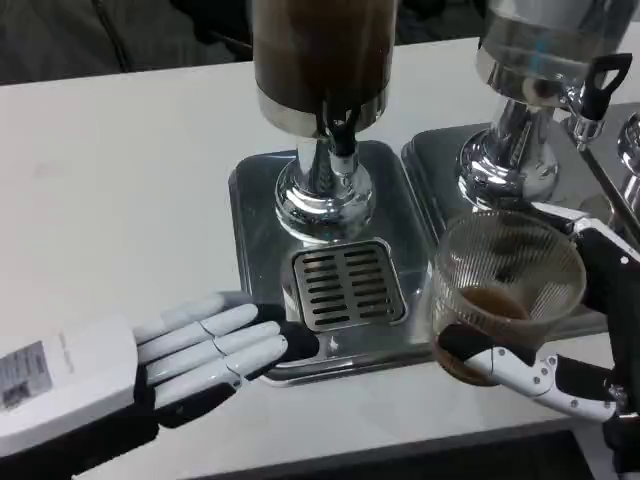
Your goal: Grasp the cup under the faucet to collect the drink, then remove the cup.
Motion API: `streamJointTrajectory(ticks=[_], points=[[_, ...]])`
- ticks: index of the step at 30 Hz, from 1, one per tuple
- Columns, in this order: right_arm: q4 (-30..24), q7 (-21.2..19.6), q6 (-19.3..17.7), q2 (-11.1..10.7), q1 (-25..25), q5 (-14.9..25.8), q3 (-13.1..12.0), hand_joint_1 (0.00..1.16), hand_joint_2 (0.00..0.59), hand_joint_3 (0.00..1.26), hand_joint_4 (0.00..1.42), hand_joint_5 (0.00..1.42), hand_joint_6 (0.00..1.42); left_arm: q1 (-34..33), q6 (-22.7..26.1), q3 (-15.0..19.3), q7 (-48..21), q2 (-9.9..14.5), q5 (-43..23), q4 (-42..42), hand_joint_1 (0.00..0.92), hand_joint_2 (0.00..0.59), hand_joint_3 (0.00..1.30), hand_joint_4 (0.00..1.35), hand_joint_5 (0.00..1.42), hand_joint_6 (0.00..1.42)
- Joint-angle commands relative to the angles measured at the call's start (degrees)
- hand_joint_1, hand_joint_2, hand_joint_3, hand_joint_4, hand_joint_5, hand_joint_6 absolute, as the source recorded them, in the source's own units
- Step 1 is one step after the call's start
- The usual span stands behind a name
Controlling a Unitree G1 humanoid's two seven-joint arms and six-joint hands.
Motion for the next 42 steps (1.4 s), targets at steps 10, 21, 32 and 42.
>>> streamJointTrajectory(ticks=[10,21,32,42], points=[[-2.6,0.25,-0.55,0.43,0.46,1.54,-0.45,1.16,0.146,0.92,1.06,1.21,1.42,-0.75,0.05,-0.36,2.12,2.45,0.97,0.53,0.0,0.067,0.01,0.0,0.0,0.0],[-3.08,1.09,0.13,0.4,-0.11,2.21,-0.67,1.16,0.146,0.92,1.06,1.21,1.42,-1.43,0.45,-1.2,1.98,3.1,1.01,0.8,0.0,0.067,0.02,0.0,0.0,0.0],[-3.07,2.05,0.72,0.42,-0.35,2.47,-0.94,1.16,0.146,0.92,1.06,1.21,1.42,-1.93,0.87,-1.91,2.13,3.07,0.94,1.17,0.0,0.069,0.03,0.0,0.0,0.0],[-2.52,2.5,1.16,0.32,-0.93,2.72,-1.32,1.16,0.146,0.92,1.06,1.21,1.42,-2.05,1.06,-2.4,2.03,3.33,0.86,1.75,0.0,0.071,0.03,0.0,0.0,0.0]])
